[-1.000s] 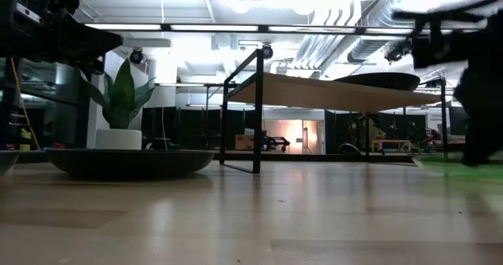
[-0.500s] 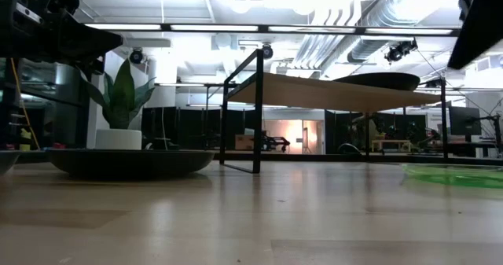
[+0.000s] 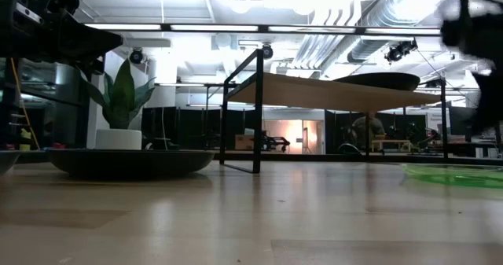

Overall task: Place and stack plates onto a shelf
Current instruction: Put the middle right green plate on the shelf

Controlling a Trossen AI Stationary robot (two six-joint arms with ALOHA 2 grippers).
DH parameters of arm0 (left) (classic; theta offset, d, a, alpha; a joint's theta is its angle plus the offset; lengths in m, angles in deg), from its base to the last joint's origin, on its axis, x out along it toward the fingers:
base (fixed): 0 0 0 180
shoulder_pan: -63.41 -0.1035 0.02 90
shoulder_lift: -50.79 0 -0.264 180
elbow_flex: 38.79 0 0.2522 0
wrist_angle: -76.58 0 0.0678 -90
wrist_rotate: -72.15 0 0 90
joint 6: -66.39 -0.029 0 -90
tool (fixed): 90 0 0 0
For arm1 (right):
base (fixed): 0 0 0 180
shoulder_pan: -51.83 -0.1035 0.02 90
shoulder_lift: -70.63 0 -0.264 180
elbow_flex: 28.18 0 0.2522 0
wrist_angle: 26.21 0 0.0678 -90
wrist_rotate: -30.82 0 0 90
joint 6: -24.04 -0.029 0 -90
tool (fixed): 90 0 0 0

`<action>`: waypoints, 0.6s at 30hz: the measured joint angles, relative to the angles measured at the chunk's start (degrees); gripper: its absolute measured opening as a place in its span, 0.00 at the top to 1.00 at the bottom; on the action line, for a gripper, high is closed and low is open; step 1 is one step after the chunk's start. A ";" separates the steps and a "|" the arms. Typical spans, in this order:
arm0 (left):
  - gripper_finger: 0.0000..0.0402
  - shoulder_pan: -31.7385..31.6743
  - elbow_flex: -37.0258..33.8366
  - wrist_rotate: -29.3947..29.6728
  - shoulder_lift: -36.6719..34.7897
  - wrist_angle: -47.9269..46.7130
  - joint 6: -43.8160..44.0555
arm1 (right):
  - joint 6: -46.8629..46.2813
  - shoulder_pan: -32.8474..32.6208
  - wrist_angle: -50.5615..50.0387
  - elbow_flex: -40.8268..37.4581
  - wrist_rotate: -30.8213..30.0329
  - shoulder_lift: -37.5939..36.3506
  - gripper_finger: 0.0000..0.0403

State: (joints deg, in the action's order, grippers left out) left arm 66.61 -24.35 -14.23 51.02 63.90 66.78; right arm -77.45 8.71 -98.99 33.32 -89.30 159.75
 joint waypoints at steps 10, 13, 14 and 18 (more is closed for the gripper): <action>0.99 0.00 0.00 0.00 0.00 0.00 0.00 | -3.00 0.98 23.01 -12.91 0.05 -0.09 1.00; 0.99 0.00 0.00 0.01 0.01 0.00 0.00 | 1.89 2.17 28.30 -12.23 -0.93 0.13 1.00; 0.99 0.02 0.00 0.02 0.01 0.00 0.00 | 4.16 2.78 30.18 -11.77 -0.68 0.20 1.00; 0.99 0.02 0.00 0.02 0.02 0.00 0.00 | 13.81 5.52 38.31 -10.38 1.64 0.74 1.00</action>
State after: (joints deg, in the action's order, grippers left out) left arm 66.63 -24.34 -14.21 51.04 63.90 66.78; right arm -63.64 14.23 -60.68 22.94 -87.66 160.49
